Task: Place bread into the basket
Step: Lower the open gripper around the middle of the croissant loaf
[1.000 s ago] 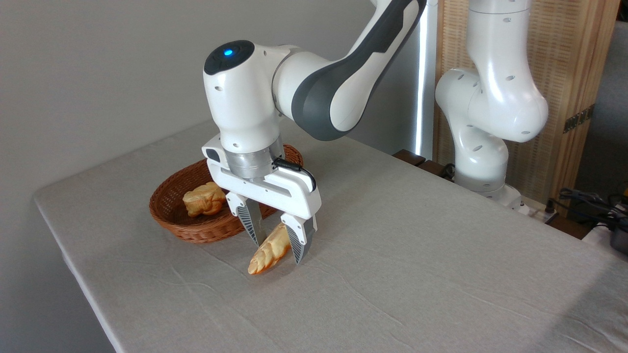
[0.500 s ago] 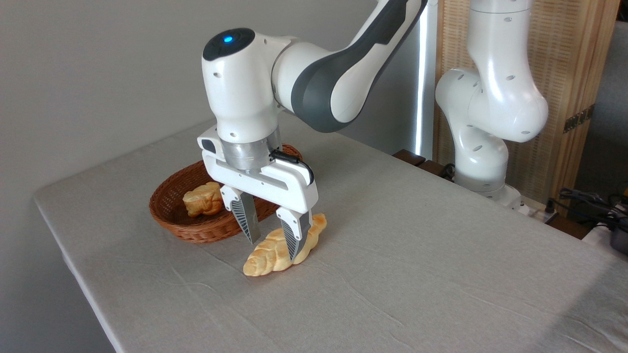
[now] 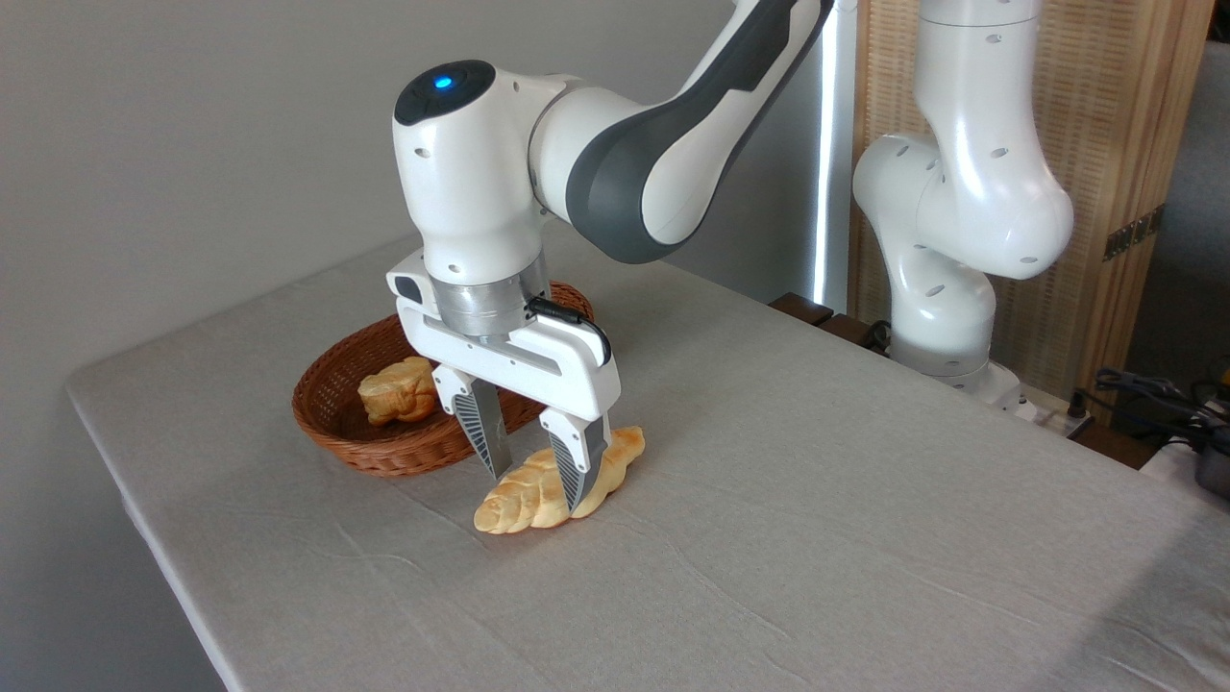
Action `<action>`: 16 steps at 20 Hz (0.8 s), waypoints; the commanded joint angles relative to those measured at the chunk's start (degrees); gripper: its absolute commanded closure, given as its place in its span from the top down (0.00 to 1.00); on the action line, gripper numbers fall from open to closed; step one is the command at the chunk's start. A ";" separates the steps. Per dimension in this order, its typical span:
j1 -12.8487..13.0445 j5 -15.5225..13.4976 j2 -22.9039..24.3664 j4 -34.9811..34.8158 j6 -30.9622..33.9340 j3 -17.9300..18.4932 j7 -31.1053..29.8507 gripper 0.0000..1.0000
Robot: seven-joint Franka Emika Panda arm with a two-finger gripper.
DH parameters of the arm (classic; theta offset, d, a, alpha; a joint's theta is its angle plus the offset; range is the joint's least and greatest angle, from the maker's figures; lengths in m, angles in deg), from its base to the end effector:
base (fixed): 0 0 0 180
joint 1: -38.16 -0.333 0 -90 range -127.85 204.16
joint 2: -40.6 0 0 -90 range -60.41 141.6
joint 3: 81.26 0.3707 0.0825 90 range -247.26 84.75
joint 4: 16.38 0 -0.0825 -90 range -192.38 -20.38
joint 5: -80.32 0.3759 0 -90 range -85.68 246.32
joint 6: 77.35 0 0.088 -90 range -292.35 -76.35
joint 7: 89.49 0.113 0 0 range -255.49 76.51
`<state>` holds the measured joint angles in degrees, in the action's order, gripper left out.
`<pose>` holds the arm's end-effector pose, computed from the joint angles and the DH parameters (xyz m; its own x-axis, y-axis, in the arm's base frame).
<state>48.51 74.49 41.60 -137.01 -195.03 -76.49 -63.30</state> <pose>0.5247 -0.0571 0.4753 0.8750 -0.4841 0.0071 -0.4824 -0.8706 0.0965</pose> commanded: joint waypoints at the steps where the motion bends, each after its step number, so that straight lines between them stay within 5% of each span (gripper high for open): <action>1: 0.37 0.73 -0.04 -0.04 0.00 0.07 2.54 1.00; 8: 0.37 0.73 -0.56 -0.12 2.54 0.07 11.76 1.00; 16: 0.37 0.73 -0.57 -0.12 2.55 0.07 13.00 1.00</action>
<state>48.64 74.51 40.93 -137.18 -193.37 -76.58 -51.42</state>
